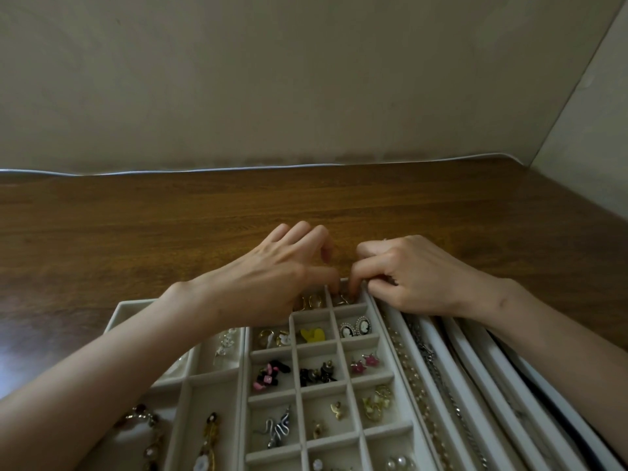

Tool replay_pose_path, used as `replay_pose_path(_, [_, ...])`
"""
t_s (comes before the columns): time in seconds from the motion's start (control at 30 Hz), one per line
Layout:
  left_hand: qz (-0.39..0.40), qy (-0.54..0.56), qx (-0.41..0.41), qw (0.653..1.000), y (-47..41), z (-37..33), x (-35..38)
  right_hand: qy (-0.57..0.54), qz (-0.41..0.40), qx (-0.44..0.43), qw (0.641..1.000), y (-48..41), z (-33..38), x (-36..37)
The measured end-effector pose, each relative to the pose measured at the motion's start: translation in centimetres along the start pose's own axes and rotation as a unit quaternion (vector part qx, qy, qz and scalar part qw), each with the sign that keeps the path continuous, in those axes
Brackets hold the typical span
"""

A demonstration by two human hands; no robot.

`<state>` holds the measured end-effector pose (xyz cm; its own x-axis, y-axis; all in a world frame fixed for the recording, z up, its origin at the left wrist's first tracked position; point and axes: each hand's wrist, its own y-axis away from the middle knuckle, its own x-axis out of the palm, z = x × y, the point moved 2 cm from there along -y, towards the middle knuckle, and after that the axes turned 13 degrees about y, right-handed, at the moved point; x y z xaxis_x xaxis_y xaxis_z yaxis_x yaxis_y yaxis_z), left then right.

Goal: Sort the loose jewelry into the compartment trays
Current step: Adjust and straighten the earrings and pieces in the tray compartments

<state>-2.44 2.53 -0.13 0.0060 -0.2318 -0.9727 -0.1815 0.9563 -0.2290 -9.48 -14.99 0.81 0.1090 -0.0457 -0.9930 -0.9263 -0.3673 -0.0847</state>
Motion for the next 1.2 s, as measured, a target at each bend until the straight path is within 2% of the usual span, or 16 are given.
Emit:
replay_pose_path(0.3, [0.018,0.028,-0.005,0.999,-0.09,0.14,0.17,-0.026,0.031,-0.011,0.999,0.10,0.21,-0.24])
replay_pose_path(0.57, [0.032,0.072,0.002,0.997,-0.04,0.09,0.07,-0.001,-0.001,-0.002,1.000,0.08,-0.28,-0.03])
replay_pose_path(0.83, [0.033,0.088,0.007,0.996,-0.08,0.14,0.16,-0.007,0.010,0.002,1.000,0.03,-0.04,0.06])
replay_pose_path(1.2, [-0.005,0.025,0.011,1.000,0.05,0.22,-0.07,-0.037,0.015,-0.003,0.999,0.16,-0.12,-0.22])
